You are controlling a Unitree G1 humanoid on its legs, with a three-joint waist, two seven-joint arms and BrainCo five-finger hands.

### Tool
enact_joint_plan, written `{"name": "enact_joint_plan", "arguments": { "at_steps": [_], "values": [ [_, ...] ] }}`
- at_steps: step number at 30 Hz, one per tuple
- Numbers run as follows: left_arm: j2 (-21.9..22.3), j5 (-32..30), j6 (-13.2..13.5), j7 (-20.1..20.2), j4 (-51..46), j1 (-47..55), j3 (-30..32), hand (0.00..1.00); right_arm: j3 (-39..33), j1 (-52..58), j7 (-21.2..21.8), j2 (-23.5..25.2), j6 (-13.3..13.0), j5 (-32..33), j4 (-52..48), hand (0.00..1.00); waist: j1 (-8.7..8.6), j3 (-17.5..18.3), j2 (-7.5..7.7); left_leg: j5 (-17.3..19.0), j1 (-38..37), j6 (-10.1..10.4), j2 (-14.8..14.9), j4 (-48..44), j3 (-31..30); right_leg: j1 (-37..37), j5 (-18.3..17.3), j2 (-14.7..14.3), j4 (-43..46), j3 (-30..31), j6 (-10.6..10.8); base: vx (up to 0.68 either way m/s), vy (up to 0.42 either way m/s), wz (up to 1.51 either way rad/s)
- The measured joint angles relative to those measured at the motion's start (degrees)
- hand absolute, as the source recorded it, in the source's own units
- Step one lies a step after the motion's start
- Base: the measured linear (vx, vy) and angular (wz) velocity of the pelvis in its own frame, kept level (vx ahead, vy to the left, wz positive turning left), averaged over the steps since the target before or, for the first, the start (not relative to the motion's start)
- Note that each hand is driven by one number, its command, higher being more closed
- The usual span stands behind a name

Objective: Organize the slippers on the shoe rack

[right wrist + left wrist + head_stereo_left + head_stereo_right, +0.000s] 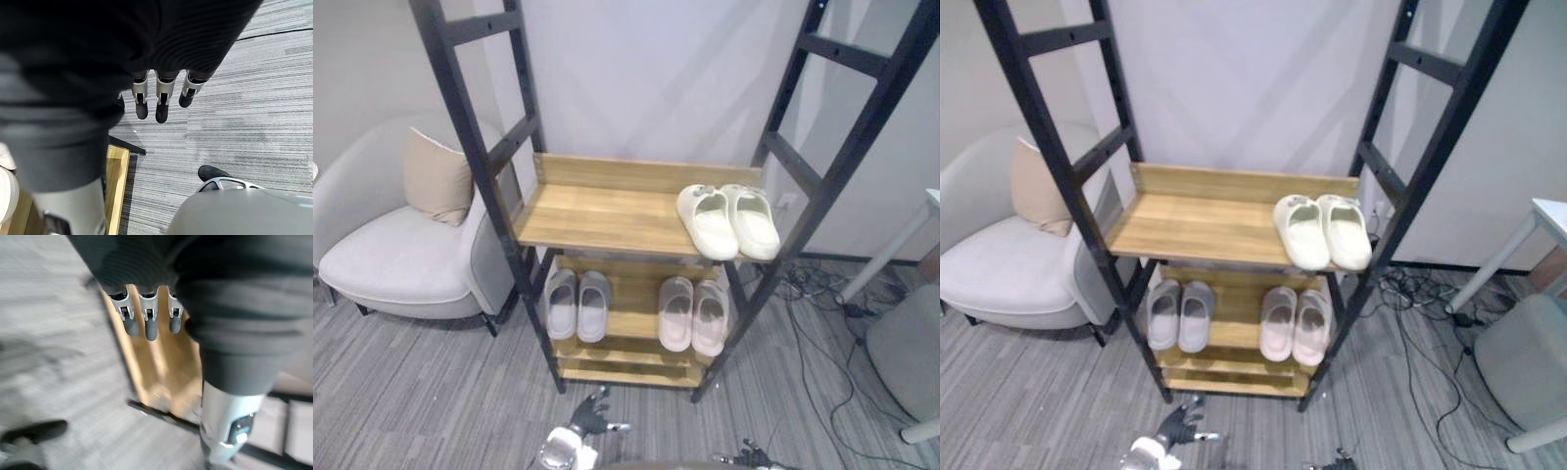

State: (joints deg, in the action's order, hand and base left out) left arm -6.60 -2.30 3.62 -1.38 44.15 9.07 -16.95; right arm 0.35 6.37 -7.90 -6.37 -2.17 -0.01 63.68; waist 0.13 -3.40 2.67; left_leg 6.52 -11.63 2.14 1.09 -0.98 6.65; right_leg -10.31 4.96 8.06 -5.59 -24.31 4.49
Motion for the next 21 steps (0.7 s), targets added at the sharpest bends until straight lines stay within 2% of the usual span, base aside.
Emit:
{"name": "enact_joint_plan", "arguments": {
  "at_steps": [1, 8, 15, 19, 21],
  "values": [
    [0.6, -1.1, -0.1, -1.7, 2.9, -0.7, 2.0, 0.00, -0.2, 0.1, -0.2, 0.1, -0.2, 0.0, 0.0, 0.00, -0.09, 0.0, 0.00, -0.1, 0.1, -0.2, -0.2, 0.0, -0.5, -0.2, 0.0, 0.1, 0.0, -0.5, 0.0, 0.01, 0.030, 0.14],
    [1.9, -4.7, 0.4, -5.8, 7.2, -1.8, 7.1, 0.00, -1.6, 0.8, -0.8, 0.5, -0.6, -0.1, 0.0, 0.00, -0.12, 0.0, -0.09, -0.2, 0.5, -0.3, -0.8, 0.0, -4.2, -1.7, -0.9, 0.4, 0.1, -4.1, 0.3, 0.03, 0.017, 0.27],
    [2.9, -5.6, 0.7, -6.3, 8.7, -2.5, 10.7, 0.00, -2.4, 0.5, -1.1, 0.6, -0.6, -0.3, 0.0, 0.00, -0.11, -0.5, -0.43, -0.3, 0.9, -0.3, -0.7, 0.0, -5.4, -1.8, -1.4, 0.3, 0.4, -5.5, 0.3, 0.05, 0.013, 0.11],
    [2.8, -5.6, 0.8, -6.4, 9.0, -3.2, 12.8, 0.00, -2.3, 0.6, -0.9, 0.2, -0.8, -2.6, -0.7, 0.00, -0.13, -2.2, -0.57, -0.1, 0.6, -0.1, -0.5, -0.1, -4.5, -1.5, -1.6, 0.3, 0.9, -4.5, 0.2, 0.00, 0.014, -0.11],
    [3.0, -5.4, 0.8, -6.9, 8.8, -3.3, 14.2, 0.00, -1.9, 1.1, 0.3, -0.5, -1.1, -2.6, -2.6, 0.00, 0.08, -3.2, -1.27, 0.7, 0.5, 0.0, 0.1, -0.9, -3.1, 0.7, -4.0, 1.1, 5.8, -2.9, 0.0, -0.01, 0.058, -0.37]
  ]
}}
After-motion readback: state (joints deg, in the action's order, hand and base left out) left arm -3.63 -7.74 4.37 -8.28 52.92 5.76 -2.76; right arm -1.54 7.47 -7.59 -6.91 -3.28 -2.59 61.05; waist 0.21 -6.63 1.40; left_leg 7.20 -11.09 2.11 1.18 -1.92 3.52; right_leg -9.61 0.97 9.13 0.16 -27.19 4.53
